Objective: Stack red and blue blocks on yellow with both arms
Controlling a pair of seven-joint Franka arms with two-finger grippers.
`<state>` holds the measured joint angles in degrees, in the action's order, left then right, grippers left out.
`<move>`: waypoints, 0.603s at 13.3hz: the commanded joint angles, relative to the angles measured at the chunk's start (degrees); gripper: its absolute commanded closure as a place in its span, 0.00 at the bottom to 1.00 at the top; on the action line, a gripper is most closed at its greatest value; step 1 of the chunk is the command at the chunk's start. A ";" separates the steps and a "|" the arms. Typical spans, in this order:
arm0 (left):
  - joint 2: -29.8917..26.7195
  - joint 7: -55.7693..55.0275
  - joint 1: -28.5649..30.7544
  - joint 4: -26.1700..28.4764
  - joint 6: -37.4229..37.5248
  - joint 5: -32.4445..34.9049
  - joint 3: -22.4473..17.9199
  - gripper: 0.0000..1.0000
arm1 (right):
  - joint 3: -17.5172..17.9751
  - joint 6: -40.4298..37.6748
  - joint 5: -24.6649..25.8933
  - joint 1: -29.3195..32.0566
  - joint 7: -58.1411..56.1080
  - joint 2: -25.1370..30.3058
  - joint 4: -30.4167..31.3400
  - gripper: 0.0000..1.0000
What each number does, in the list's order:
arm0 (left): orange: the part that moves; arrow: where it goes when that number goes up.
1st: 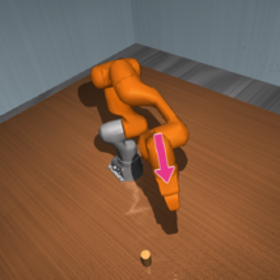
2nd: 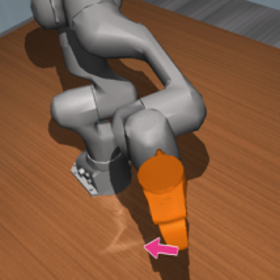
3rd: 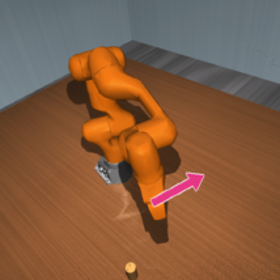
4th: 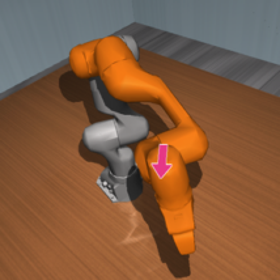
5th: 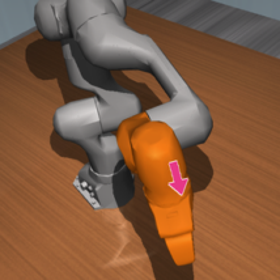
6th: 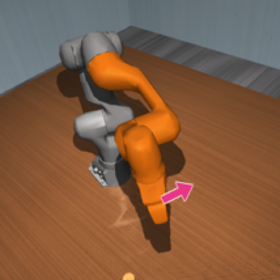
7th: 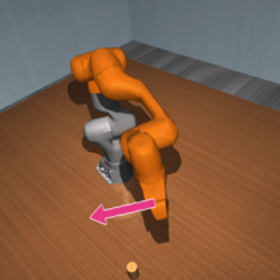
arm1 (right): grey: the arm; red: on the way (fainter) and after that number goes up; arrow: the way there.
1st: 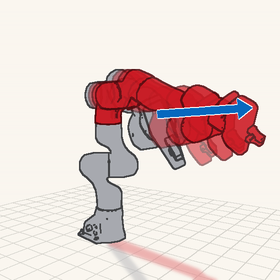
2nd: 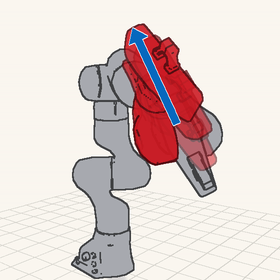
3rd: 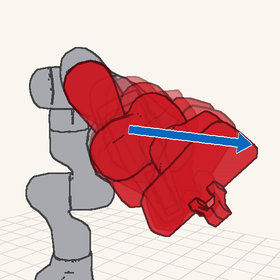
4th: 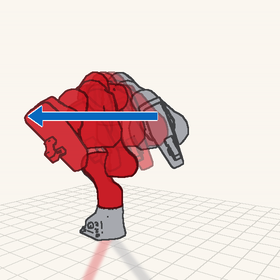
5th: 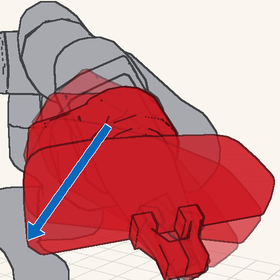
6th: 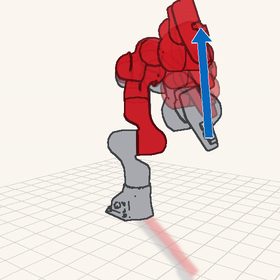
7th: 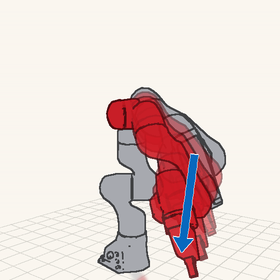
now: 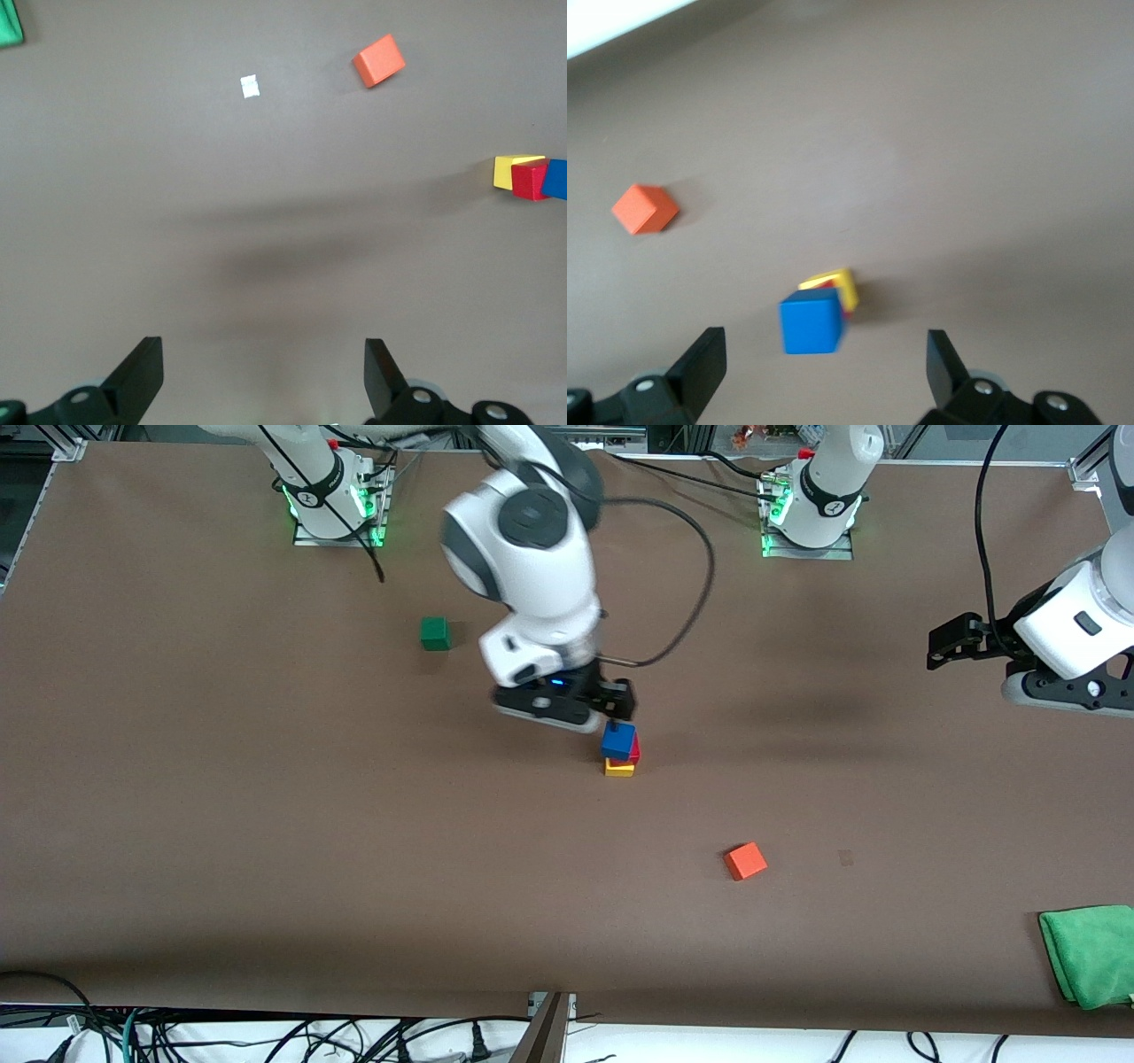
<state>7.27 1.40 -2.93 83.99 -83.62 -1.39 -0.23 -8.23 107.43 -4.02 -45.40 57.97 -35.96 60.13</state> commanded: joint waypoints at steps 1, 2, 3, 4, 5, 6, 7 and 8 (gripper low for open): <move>-3.23 -1.13 1.26 4.70 -1.98 -1.51 -0.21 0.00 | -2.04 -5.98 -1.43 4.17 -10.19 7.02 5.68 0.00; -2.97 -1.22 1.61 4.52 -1.72 -1.51 -0.04 0.00 | -2.84 -7.74 -2.39 5.57 -14.33 10.18 8.31 0.00; -2.88 -1.22 1.61 4.17 -1.46 -1.51 -0.12 0.00 | -3.97 -8.54 -4.92 7.41 -17.51 13.86 11.99 0.00; -2.53 -1.13 1.61 3.99 -1.46 -1.51 -0.12 0.00 | -5.73 -9.68 -6.86 8.30 -21.19 17.55 15.51 0.00; -2.35 -1.13 1.61 3.82 -1.46 -1.51 -0.12 0.00 | -8.53 -11.52 -7.40 8.40 -25.75 20.72 18.67 0.00; -2.17 -1.13 1.53 3.73 -1.54 -1.60 -0.12 0.00 | -10.38 -13.02 -7.41 8.40 -28.93 23.45 21.05 0.00; -1.65 -1.13 1.53 2.95 -1.54 -1.68 -0.12 0.00 | -12.06 -14.43 -7.15 8.40 -31.40 26.18 23.43 0.00; -0.78 -1.13 1.53 1.98 -1.54 -1.94 -0.12 0.00 | -13.99 -15.40 -6.71 8.31 -34.47 29.16 26.24 0.00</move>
<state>5.80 0.71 -1.62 86.91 -84.63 -1.83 -0.48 -19.99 92.64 -10.43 -36.10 27.96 -14.55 77.60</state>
